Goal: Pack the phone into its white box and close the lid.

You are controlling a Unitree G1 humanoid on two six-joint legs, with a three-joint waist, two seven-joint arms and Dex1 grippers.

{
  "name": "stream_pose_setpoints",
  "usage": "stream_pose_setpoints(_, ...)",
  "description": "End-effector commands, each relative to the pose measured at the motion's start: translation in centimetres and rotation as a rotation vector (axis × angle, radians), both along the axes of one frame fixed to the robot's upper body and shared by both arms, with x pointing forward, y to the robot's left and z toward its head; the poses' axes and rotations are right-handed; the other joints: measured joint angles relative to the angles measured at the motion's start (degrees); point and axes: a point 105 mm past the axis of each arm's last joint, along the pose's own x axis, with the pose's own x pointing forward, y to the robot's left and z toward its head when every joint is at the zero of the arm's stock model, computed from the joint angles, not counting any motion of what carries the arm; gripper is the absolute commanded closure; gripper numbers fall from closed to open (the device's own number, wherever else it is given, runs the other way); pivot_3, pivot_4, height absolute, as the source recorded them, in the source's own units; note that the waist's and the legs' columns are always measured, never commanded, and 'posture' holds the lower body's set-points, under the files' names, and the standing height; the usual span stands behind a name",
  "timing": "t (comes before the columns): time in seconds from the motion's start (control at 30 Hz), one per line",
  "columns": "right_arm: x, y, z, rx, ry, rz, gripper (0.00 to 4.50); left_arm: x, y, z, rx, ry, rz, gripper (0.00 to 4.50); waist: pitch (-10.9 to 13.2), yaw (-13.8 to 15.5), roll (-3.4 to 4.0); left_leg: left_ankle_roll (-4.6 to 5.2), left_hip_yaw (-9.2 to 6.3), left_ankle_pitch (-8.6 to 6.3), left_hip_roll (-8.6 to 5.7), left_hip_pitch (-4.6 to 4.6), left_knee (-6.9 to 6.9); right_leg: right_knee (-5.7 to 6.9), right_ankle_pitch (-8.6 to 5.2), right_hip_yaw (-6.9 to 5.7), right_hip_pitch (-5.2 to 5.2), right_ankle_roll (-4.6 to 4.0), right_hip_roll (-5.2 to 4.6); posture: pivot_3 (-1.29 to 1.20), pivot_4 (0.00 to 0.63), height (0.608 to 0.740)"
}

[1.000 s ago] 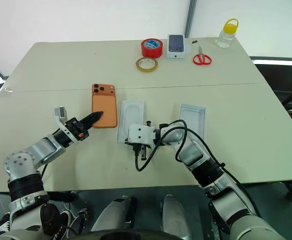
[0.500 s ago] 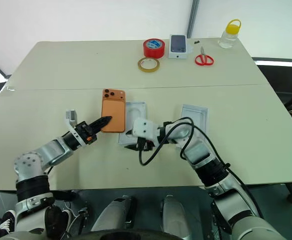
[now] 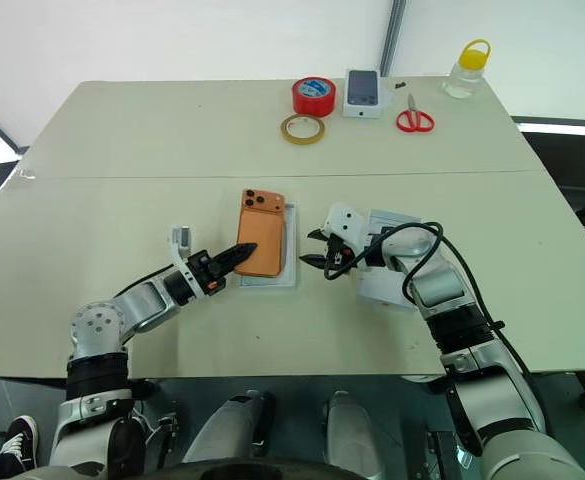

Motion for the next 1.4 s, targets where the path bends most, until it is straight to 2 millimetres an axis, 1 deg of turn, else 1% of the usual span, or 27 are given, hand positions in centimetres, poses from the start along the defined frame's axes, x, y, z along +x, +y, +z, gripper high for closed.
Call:
stream_pose_setpoints(0.03, 0.4, 0.0, 1.4, -0.001, -0.071, 0.003, 1.9, -0.1, -0.7, 0.8, -0.005, -0.036, -0.032, 3.46, 0.0, 0.0, 0.0, 0.0, 0.0, 0.0, 0.0, 0.0, 0.0, 0.0, 0.0, 0.0, 0.0, 0.0, 0.0, 0.0, 0.15, 0.74)
stream_pose_setpoints(0.07, 0.4, 0.1, 1.3, -0.003, -0.072, 0.006, 1.9, 0.0, -0.6, 0.6, 0.016, -0.042, -0.023, 3.2, 0.0, 0.0, 0.0, 0.0, 0.0, 0.0, 0.0, 0.0, 0.0, 0.0, 0.0, -0.01, 0.0, 0.0, 0.0, 0.0, 0.15, 0.74)
stream_pose_setpoints(0.17, 0.4, 0.4, 1.4, 0.002, -0.072, 0.01, 1.9, 0.0, -0.6, 0.6, 0.031, -0.048, -0.021, 1.74, 0.0, 0.0, 0.0, -0.01, 0.0, 0.01, 0.0, 0.03, 0.0, 0.0, 0.0, -0.01, 0.04, 0.0, 0.0, 0.0, 0.15, 0.74)
stream_pose_setpoints(0.27, 0.5, 0.8, 1.4, 0.009, -0.074, 0.013, 1.9, -0.5, -0.8, 0.7, 0.059, -0.058, -0.053, 0.42, 0.0, 0.0, 0.02, 0.03, -0.01, -0.02, 0.0, 0.13, 0.02, 0.0, 0.0, -0.02, 0.15, 0.0, 0.0, 0.0, 0.15, 0.74)
stream_pose_setpoints(0.33, 0.5, 1.2, 1.5, 0.019, -0.072, 0.024, 1.9, -0.8, -0.9, 0.8, 0.125, -0.086, -0.08, 0.42, 0.0, 0.0, 0.02, 0.05, -0.01, -0.03, 0.0, 0.15, 0.01, -0.01, 0.0, -0.02, 0.18, 0.0, 0.0, 0.0, 0.15, 0.74)
stream_pose_setpoints(0.4, 0.5, 1.4, 1.5, 0.025, -0.073, 0.025, 1.9, -1.0, -0.9, 1.0, 0.155, -0.101, -0.098, 0.42, 0.0, -0.1, 0.02, 0.05, -0.02, -0.03, 0.01, 0.15, -0.01, -0.01, 0.0, -0.02, 0.17, 0.0, 0.01, 0.0, 0.15, 0.74)
stream_pose_setpoints(0.43, 0.5, 1.4, 1.5, 0.02, -0.078, 0.026, 1.9, -0.9, -0.6, 1.3, 0.177, -0.121, -0.093, 0.42, 0.0, -0.1, 0.02, 0.05, -0.02, -0.03, 0.01, 0.15, -0.02, -0.02, 0.0, -0.02, 0.16, 0.0, 0.01, 0.0, 0.15, 0.74)
stream_pose_setpoints(0.53, 0.7, 1.3, 1.5, 0.013, -0.084, 0.023, 1.9, -0.8, 0.1, 2.1, 0.165, -0.136, -0.081, 0.42, 0.0, 0.0, 0.02, 0.03, -0.01, -0.02, 0.0, 0.14, -0.03, -0.03, 0.0, -0.02, 0.15, 0.0, 0.01, 0.0, 0.15, 0.74)
stream_pose_setpoints(0.63, 0.8, 1.3, 1.5, 0.02, -0.082, 0.022, 1.9, -1.1, 0.8, 2.0, 0.252, -0.162, -0.092, 0.42, 0.0, -0.3, 0.02, 0.03, -0.02, -0.02, 0.01, 0.14, -0.04, -0.02, 0.0, -0.02, 0.12, 0.0, 0.01, 0.0, 0.15, 0.74)
stream_pose_setpoints(0.77, 0.9, 1.4, 1.5, 0.015, -0.09, 0.021, 1.9, -0.9, 1.7, 3.8, 0.25, -0.232, -0.06, 0.42, 0.0, -0.1, 0.04, 0.02, -0.02, -0.01, 0.02, 0.12, -0.07, -0.02, 0.0, -0.01, 0.09, 0.0, 0.02, 0.0, 0.15, 0.74)
stream_pose_setpoints(0.83, 0.9, 1.4, 1.5, 0.017, -0.09, 0.019, 1.9, -0.5, 2.3, 4.4, 0.267, -0.253, -0.036, 0.42, 0.0, -0.1, 0.04, 0.02, -0.02, -0.01, 0.02, 0.11, -0.06, -0.03, 0.0, -0.01, 0.09, 0.0, 0.01, 0.0, 0.15, 0.74)
stream_pose_setpoints(0.87, 1.1, 1.4, 1.6, 0.028, -0.088, 0.015, 1.9, 0.0, 2.8, 4.9, 0.291, -0.291, 0.002, 0.42, 0.0, -0.1, 0.04, 0.02, -0.02, -0.01, 0.02, 0.11, -0.06, -0.03, 0.0, -0.01, 0.08, 0.0, 0.01, 0.0, 0.15, 0.74)
stream_pose_setpoints(0.9, 1.3, 1.4, 1.7, 0.041, -0.081, 0.003, 1.9, 0.7, 3.6, 5.1, 0.331, -0.308, 0.051, 0.66, 0.0, -0.1, 0.04, 0.02, -0.02, -0.01, 0.02, 0.11, -0.06, -0.03, 0.0, -0.01, 0.09, 0.0, 0.01, 0.0, 0.15, 0.74)
stream_pose_setpoints(0.97, 2.0, 1.3, 2.1, 0.047, -0.097, -0.024, 2.46, 1.9, 5.2, 4.8, 0.426, -0.312, 0.136, 1.25, 0.0, -0.2, 0.05, 0.02, -0.02, -0.01, 0.02, 0.11, -0.07, -0.02, 0.0, -0.02, 0.07, -0.01, 0.02, 0.0, 0.15, 0.74)
stream_pose_setpoints(1.0, 2.3, 1.3, 2.3, 0.036, -0.123, -0.037, 2.78, 2.2, 5.7, 4.5, 0.479, -0.32, 0.159, 1.69, 0.0, -0.2, 0.05, 0.02, -0.02, -0.01, 0.02, 0.11, -0.09, -0.03, 0.01, -0.02, 0.06, -0.03, 0.02, 0.0, 0.15, 0.74)
stream_pose_setpoints(1.1, 3.1, 1.2, 3.0, 0.067, -0.152, -0.072, 4.24, 3.0, 6.4, 4.0, 0.587, -0.351, 0.2, 3.21, 0.0, -0.1, 0.07, -0.21, 0.02, 0.12, 0.02, 0.11, -0.16, -0.05, 0.01, 0.01, 0.03, -0.03, 0.01, 0.0, 0.15, 0.74)
stream_pose_setpoints(1.13, 3.2, 1.2, 3.0, 0.066, -0.16, -0.071, 4.5, 3.1, 6.3, 3.7, 0.625, -0.361, 0.202, 3.73, 0.0, -0.1, 0.07, -0.21, 0.02, 0.12, 0.02, 0.11, -0.18, -0.08, 0.01, 0.0, 0.03, -0.03, 0.01, 0.0, 0.15, 0.74)
stream_pose_setpoints(1.17, 3.3, 1.2, 3.1, 0.062, -0.167, -0.07, 4.5, 3.2, 6.2, 3.4, 0.65, -0.371, 0.201, 4.21, 0.0, 0.0, 0.07, -0.21, 0.02, 0.12, 0.02, 0.1, -0.21, -0.1, 0.01, 0.0, 0.03, -0.03, 0.01, 0.0, 0.15, 0.74)
stream_pose_setpoints(1.2, 3.4, 1.1, 2.9, 0.042, -0.184, -0.075, 4.5, 3.4, 6.1, 2.9, 0.699, -0.383, 0.204, 4.41, 0.0, 0.1, 0.07, -0.21, 0.02, 0.12, 0.01, 0.1, -0.22, -0.1, 0.01, 0.0, 0.02, -0.03, 0.0, 0.0, 0.15, 0.74)
stream_pose_setpoints(1.3, 3.5, 1.0, 2.2, -0.017, -0.224, -0.072, 4.5, 4.0, 5.4, 1.0, 0.821, -0.386, 0.181, 4.41, 0.1, 0.1, 0.07, -0.21, 0.01, 0.13, -0.01, 0.09, -0.22, -0.11, 0.02, 0.0, 0.03, -0.03, -0.01, 0.0, 0.15, 0.74)
stream_pose_setpoints(1.4, 3.0, 1.1, 1.7, -0.015, -0.213, -0.046, 4.5, 4.0, 4.4, 0.2, 0.804, -0.365, 0.15, 4.41, 0.1, 0.0, 0.07, -0.21, 0.01, 0.12, 0.0, 0.08, -0.24, -0.09, 0.02, 0.0, 0.0, -0.03, 0.0, 0.0, 0.15, 0.74)
